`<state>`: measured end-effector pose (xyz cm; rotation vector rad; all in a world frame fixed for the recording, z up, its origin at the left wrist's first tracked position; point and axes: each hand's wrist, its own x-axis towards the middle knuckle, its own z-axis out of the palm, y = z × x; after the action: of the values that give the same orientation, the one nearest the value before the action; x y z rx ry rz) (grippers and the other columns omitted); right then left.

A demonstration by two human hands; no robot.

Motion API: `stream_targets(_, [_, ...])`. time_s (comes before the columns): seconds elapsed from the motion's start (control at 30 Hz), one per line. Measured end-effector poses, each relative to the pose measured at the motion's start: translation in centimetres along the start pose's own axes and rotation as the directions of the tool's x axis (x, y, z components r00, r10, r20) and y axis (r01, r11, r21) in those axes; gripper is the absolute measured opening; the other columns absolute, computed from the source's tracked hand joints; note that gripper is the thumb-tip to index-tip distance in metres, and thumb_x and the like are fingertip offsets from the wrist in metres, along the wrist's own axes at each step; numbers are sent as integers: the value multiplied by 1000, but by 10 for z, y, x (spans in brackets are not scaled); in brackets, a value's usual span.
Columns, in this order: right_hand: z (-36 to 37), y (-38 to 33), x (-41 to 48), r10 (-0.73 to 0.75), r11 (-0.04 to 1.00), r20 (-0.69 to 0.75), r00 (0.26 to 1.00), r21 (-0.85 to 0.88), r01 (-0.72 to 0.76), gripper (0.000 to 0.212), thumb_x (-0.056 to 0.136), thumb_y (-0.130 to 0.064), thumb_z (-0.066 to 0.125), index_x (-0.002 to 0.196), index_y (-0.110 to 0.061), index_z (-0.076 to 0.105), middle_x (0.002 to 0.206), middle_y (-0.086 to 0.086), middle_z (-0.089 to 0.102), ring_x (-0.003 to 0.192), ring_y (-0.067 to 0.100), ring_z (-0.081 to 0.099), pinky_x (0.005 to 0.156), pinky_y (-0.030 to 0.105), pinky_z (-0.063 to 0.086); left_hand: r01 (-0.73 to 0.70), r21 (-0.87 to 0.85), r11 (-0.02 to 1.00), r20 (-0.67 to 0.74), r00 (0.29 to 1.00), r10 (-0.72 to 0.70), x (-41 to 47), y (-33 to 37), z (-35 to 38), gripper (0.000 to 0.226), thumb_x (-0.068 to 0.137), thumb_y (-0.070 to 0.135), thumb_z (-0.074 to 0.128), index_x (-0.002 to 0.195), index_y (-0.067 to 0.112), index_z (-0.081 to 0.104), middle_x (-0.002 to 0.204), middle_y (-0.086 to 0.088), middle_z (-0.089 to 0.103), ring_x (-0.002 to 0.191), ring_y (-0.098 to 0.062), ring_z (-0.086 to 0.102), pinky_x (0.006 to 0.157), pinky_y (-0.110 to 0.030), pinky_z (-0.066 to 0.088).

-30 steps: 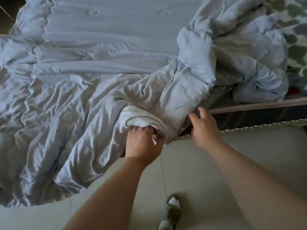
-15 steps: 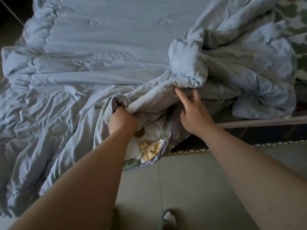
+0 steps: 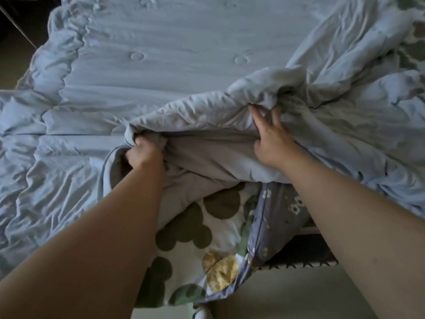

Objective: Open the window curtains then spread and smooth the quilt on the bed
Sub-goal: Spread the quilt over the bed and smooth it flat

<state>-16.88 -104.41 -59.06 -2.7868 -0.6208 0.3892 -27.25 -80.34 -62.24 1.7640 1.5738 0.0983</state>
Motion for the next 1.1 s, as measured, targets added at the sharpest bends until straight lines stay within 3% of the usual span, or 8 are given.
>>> stream_targets(0.2, [33, -11, 41, -46, 998, 304, 952, 55, 31, 67, 93, -3, 36, 149, -37, 23, 161, -1, 4, 146, 24, 17, 116, 41, 25, -56, 246, 968, 255, 967, -9, -30, -14, 38, 66, 95, 41, 42, 142, -4, 29, 148, -25, 27, 136, -38, 27, 113, -38, 24])
stream_targets(0.37, [26, 20, 16, -25, 998, -126, 992, 46, 31, 35, 84, -8, 52, 118, -14, 59, 124, 7, 53, 112, 26, 54, 88, 35, 47, -351, 131, 927, 269, 913, 308, -104, -24, 55, 34, 83, 29, 58, 113, 14, 51, 124, -10, 43, 114, -31, 42, 97, -36, 34])
stream_targets(0.5, [15, 69, -13, 58, 995, -41, 998, -82, -61, 54, 73, -15, 64, 125, -12, 51, 128, 10, 45, 119, 33, 48, 96, 44, 46, -453, 113, 884, 606, 737, 300, -137, -24, 74, 18, 85, 35, 59, 86, 19, 51, 94, -3, 58, 86, -24, 56, 70, -30, 41])
stream_targets(0.63, [7, 101, -34, 13, 989, -70, 997, -147, -23, 56, 68, -19, 71, 121, -12, 54, 121, 10, 48, 112, 33, 52, 91, 44, 48, -417, 145, 897, 761, 627, 168, -155, -31, 100, 47, 82, 49, 60, 114, 15, 55, 113, -5, 58, 106, -27, 57, 83, -33, 46])
stream_targets(0.73, [-1, 123, -52, -32, 981, -274, 961, -195, -23, 35, 63, -14, 76, 92, -8, 57, 97, 12, 53, 88, 34, 56, 75, 40, 48, -541, 133, 831, 617, 701, 357, -177, -27, 113, 49, 78, 47, 61, 116, 17, 55, 116, -6, 55, 109, -28, 54, 90, -37, 47])
stream_targets(0.83, [-5, 156, -73, 159, 967, -380, 911, -126, -221, 54, 61, -15, 83, 102, -12, 47, 110, 16, 46, 92, 35, 52, 75, 41, 48, -766, 119, 631, 396, 620, 678, -201, -12, 121, 55, 76, 31, 68, 126, 18, 48, 124, -6, 46, 106, -28, 54, 85, -37, 47])
stream_targets(0.97, [-18, 208, -85, 600, 799, -172, 782, 68, -598, 103, 73, -28, 79, 147, -29, 7, 153, 24, 5, 130, 46, 35, 93, 49, 44, -823, 409, 395, 608, 568, 555, -224, 22, 150, 82, 86, 25, 60, 148, 33, 7, 149, -10, 8, 116, -28, 47, 89, -39, 45])
stream_targets(1.1, [-22, 269, -74, 710, 699, -33, 704, 157, -697, 59, 87, -37, 62, 136, -13, 37, 138, 24, 44, 121, 43, 47, 93, 49, 46, -774, 519, 363, 594, 632, 497, -241, 60, 177, 41, 96, 15, 45, 135, 20, 35, 131, -11, 42, 108, -31, 57, 83, -39, 47])
